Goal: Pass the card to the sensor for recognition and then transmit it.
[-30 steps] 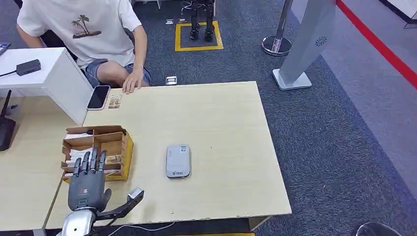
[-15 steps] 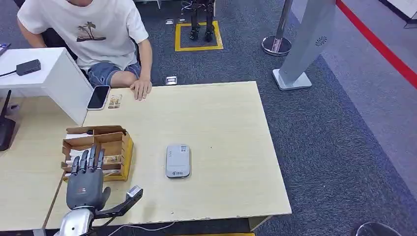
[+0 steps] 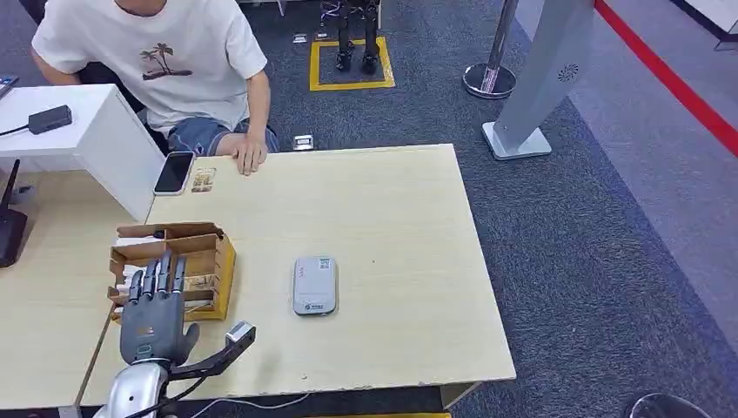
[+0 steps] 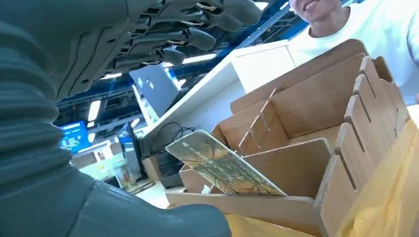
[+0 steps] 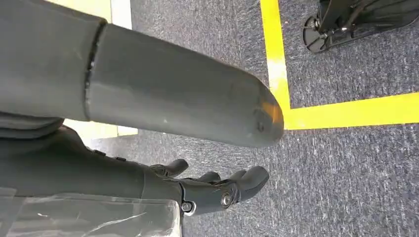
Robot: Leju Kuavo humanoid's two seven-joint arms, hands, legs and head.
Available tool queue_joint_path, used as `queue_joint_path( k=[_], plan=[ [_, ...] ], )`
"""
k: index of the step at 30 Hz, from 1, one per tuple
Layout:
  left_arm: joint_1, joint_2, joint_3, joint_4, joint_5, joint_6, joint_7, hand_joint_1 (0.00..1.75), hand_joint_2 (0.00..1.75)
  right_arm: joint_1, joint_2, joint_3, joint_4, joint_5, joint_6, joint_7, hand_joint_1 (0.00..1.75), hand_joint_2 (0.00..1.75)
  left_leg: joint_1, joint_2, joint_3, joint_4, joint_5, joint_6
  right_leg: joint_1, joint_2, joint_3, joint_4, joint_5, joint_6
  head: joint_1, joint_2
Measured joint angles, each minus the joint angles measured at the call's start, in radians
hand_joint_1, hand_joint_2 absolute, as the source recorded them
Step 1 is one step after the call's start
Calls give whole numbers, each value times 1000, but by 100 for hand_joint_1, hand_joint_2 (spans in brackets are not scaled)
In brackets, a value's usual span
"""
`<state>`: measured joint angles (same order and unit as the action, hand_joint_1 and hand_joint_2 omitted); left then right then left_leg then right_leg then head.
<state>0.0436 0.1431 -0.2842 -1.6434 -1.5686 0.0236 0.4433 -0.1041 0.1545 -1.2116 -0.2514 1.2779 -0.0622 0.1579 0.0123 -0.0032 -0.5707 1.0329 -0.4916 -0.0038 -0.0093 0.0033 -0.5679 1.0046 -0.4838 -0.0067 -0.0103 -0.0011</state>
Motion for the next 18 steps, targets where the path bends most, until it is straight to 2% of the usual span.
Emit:
queue_joint_path(
  k=[3, 18],
  plan=[
    [-5, -4, 1, 8, 0, 4, -14, 0, 175, 0, 0, 0, 0, 0, 1, 1, 0, 0, 0, 0, 0, 0, 0, 0, 0, 0, 0, 0, 0, 0, 0, 0],
    [-10, -16, 20, 27, 0, 10, -7, 0, 175, 0, 0, 0, 0, -1, 0, 1, 0, 0, 0, 0, 0, 0, 0, 0, 0, 0, 0, 0, 0, 0, 0, 0]
  ],
)
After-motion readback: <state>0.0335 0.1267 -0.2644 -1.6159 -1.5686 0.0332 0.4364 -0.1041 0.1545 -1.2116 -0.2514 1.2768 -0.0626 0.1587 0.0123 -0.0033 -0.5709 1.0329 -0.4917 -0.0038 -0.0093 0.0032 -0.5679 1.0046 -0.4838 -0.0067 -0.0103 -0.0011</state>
